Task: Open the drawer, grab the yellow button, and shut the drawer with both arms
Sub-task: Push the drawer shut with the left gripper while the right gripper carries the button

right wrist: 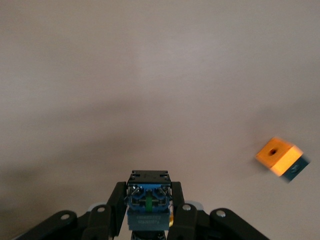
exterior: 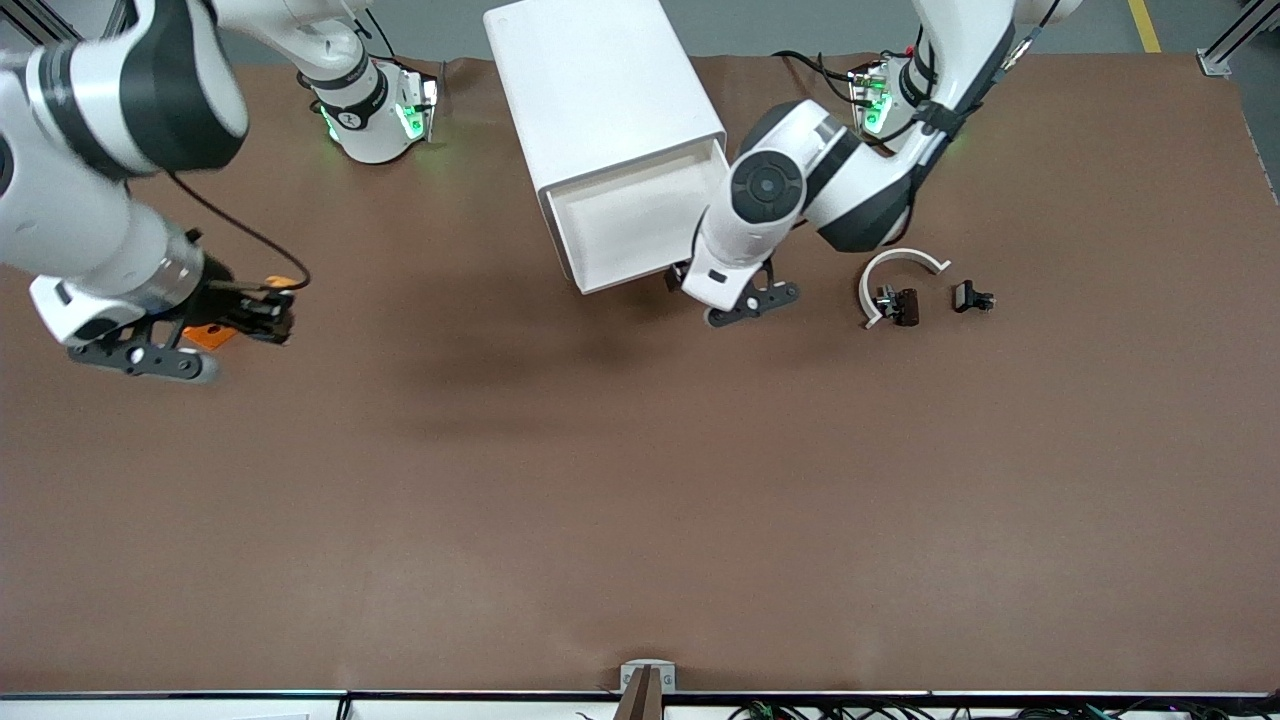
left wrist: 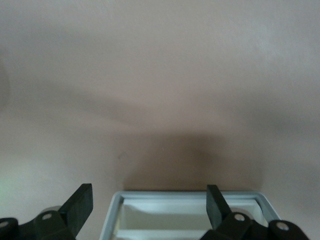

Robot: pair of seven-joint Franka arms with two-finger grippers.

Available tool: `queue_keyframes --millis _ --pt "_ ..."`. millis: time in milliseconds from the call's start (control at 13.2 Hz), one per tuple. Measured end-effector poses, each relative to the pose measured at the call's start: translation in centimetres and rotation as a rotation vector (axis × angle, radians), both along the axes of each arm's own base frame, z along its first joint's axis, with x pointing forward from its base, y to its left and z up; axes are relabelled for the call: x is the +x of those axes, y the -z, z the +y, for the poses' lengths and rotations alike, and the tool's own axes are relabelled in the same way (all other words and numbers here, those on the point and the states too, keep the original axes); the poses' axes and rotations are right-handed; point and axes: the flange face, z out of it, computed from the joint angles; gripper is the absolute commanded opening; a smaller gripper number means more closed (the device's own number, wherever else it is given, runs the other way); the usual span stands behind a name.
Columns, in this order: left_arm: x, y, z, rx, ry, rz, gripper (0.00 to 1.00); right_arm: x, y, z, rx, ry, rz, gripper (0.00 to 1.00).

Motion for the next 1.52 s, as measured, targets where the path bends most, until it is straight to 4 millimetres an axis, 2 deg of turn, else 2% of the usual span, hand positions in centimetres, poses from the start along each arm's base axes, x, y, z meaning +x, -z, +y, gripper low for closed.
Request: queue_keyframes --millis 152,228,532,684,760,912,1064,1216,1520 --pt "-2.0 0.4 -1.6 0.028 0.002 0.027 1.0 -1.0 6.0 -5.2 0.001 -0.02 0.009 0.0" --pt "-3.2 0.7 -2.2 0.043 0.004 0.059 1.0 -1.6 8.3 -7.2 0.002 -0.019 0.01 0.0" --pt "-7.0 0.9 -4.4 0.029 0.005 0.194 1.0 -3.2 13.7 -14.4 0.006 -0.06 -0.057 0.0" --pt "-8.0 1.0 -4.9 0.018 -0.002 0.235 1.0 -3.5 17.9 -18.5 -0.001 -0.088 -0.098 0.0" --pt "-8.4 1.3 -5.2 0.017 -0.002 0.252 1.0 -3.4 20.0 -19.9 -0.006 -0.091 -0.112 0.0" --pt "-9.4 2.0 -5.9 0.023 -0.009 0.278 1.0 -2.6 23.5 -20.7 -0.016 -0.094 -0.138 0.0" --pt "-10.2 2.7 -6.5 0.033 -0.009 0.296 1.0 -1.3 25.2 -20.4 -0.015 -0.105 -0.142 0.0" --pt "-10.6 3.1 -6.8 0.04 0.001 0.298 1.0 0.0 25.3 -20.2 -0.017 -0.115 -0.156 0.0" --pt "-10.5 3.1 -6.8 0.04 -0.001 0.296 1.0 1.2 26.2 -20.2 -0.017 -0.119 -0.155 0.0"
